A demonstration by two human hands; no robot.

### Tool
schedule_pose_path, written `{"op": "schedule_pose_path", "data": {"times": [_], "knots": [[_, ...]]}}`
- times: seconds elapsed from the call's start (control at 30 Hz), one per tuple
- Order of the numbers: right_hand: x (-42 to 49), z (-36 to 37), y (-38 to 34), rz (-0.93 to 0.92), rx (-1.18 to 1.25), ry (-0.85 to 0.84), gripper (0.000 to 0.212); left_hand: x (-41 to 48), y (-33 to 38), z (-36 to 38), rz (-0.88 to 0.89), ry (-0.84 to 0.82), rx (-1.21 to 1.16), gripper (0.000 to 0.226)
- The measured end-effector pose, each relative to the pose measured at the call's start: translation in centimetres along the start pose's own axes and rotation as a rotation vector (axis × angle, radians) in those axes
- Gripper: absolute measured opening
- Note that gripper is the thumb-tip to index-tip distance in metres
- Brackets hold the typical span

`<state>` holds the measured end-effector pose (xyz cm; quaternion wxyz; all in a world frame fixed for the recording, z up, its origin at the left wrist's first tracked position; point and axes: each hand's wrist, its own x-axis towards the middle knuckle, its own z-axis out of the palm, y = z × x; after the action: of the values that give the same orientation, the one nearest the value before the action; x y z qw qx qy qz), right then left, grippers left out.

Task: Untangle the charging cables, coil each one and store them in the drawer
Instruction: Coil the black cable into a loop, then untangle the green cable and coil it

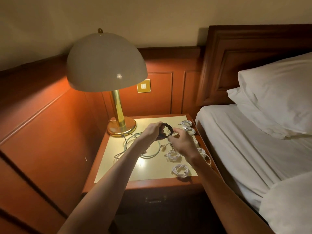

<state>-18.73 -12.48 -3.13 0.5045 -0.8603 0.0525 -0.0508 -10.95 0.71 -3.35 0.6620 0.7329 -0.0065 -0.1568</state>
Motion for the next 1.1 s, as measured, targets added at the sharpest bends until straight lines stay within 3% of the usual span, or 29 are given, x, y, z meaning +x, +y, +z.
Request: {"op": "schedule_pose_path", "data": {"times": [0.17, 0.23, 0.3, 0.47, 0.6, 0.73, 0.87, 1.0, 1.1], "knots": [[7.1, -0.2, 0.7, 0.033, 0.058, 0.09, 0.03, 3.7, 0.6, -1.2, -0.012, -0.002, 0.02, 0.05], [11.6, -0.4, 1.2, 0.104, 0.033, 0.106, 0.024, 5.7, 0.0, -2.3, -0.016, 0.063, 0.223, 0.049], [16.8, -0.2, 1.7, 0.189, 0.004, 0.129, 0.019, 7.1, -1.0, -3.8, 0.016, 0.143, 0.436, 0.035], [27.4, 2.1, 5.0, 0.409, -0.197, -0.019, 0.01, 9.2, -4.1, -6.9, -0.003, 0.14, 0.652, 0.014], [30.6, 4.4, 7.1, 0.434, -0.387, -0.071, 0.009, 10.6, -5.4, -8.0, -0.011, 0.154, 0.705, 0.014], [30.7, 4.9, 7.9, 0.301, -0.584, -0.003, 0.026, 11.3, -6.3, -8.0, 0.002, 0.152, 0.751, 0.013], [27.9, 5.9, 4.9, 0.004, -0.711, 0.015, 0.029, 10.6, -6.5, -9.2, 0.006, 0.23, 0.802, 0.013], [23.2, 10.3, 3.3, -0.182, -0.83, -0.258, 0.026, 9.0, -7.1, -11.3, 0.007, 0.354, 0.792, 0.013], [21.3, 12.1, 3.9, -0.209, -0.978, -0.226, 0.013, 7.6, -8.0, -12.0, -0.016, 0.35, 0.792, 0.018]]}}
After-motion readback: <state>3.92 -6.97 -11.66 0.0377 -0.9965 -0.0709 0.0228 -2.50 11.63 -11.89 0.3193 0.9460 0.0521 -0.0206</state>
